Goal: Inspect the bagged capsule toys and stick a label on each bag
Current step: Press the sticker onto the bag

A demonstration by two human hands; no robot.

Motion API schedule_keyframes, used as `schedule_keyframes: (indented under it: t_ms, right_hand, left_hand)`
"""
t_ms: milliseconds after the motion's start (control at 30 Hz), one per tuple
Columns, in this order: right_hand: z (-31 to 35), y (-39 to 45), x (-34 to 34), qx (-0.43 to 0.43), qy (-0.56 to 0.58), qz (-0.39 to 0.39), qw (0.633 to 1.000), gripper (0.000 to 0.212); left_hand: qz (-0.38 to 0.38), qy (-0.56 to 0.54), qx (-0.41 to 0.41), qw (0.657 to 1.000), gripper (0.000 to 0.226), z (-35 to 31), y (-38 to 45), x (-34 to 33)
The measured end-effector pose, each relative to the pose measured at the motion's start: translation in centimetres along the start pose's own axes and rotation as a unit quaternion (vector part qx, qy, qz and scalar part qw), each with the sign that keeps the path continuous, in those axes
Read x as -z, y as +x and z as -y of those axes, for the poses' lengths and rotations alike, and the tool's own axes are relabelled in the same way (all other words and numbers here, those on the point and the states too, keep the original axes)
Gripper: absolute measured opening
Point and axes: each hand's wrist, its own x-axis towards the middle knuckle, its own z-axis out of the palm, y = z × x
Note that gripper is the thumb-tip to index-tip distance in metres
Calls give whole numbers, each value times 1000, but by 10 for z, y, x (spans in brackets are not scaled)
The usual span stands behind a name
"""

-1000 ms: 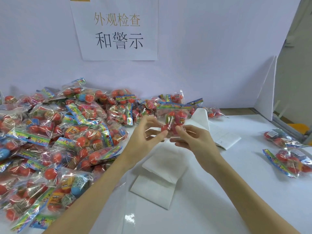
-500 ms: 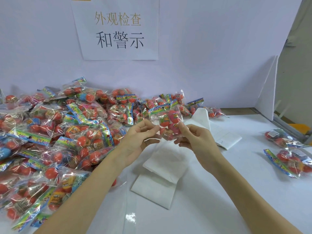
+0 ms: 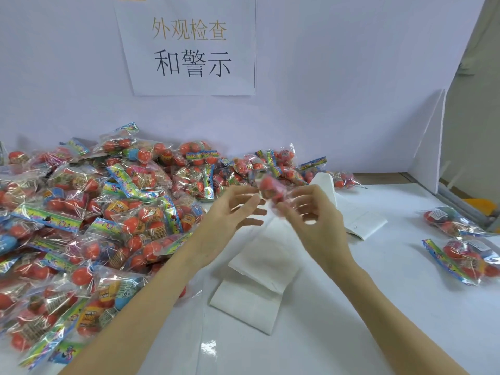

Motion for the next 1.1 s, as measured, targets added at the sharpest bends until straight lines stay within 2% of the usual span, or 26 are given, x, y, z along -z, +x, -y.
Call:
schedule_keyframes:
  t_ms: [67,133,233,300,367,433,467,500,567,600,667,733,833,900,1000,1100]
  right_hand:
    - [-4,-5,-5,81,-56,100,990,29]
    - [-4,-10,-10,120,-82,182,973,30]
    - [-1,-11,-8,80,-45,200,975,32]
    - [1,-9,-4,6,-70,261,963,51]
    - [0,-12,-3,-43,-140,351,925,66]
    - [-2,-17,-5,-33,-199,407,891,65]
    - [-1,-17,-6,-20,-210,412,887,57]
    - [1,-16,-7,-7,-209,405,890,44]
    - [5,-11,-4,4,-180,374,910,14]
    - [5,-7,-1,3,-160,359,920,9]
    - [3,-3,5,4,-140,326,935,15]
    - [0,-1,7,10,-143,299,944,15]
    - [-4,0,5,9,-130,244,961,12]
    - [-6,2,5,10,-108,209,972,16]
    - [-7,4,5,32,-101,158,982,17]
    - [-9,3,7,51,-111,127,984,16]
  left_hand:
    - [38,-3,4,999,58,-2,-1,-2]
    - [-14,73,5,997,54,-1,0,-1]
    - [-152,106,-13,983,32,1,1,5]
    - [-165,111,-25,980,23,1,2,7]
    - [-165,112,-23,980,21,1,2,7]
    - [-166,103,-24,980,19,0,2,8]
    - [-168,94,-24,981,20,0,2,8]
    - [-175,84,-23,981,24,0,2,9]
    - [-197,74,-31,977,45,0,3,9]
    - [-204,74,-53,975,56,1,3,9]
    - [-199,82,-122,969,68,1,1,9]
    - [-182,117,-164,962,62,0,0,9]
    - [-162,260,-145,941,36,-3,0,7]
    - [-142,253,-93,953,33,-5,-1,3]
    - [-55,234,-20,971,18,-7,-4,-2]
    - [-14,275,-35,961,13,-5,-7,-6]
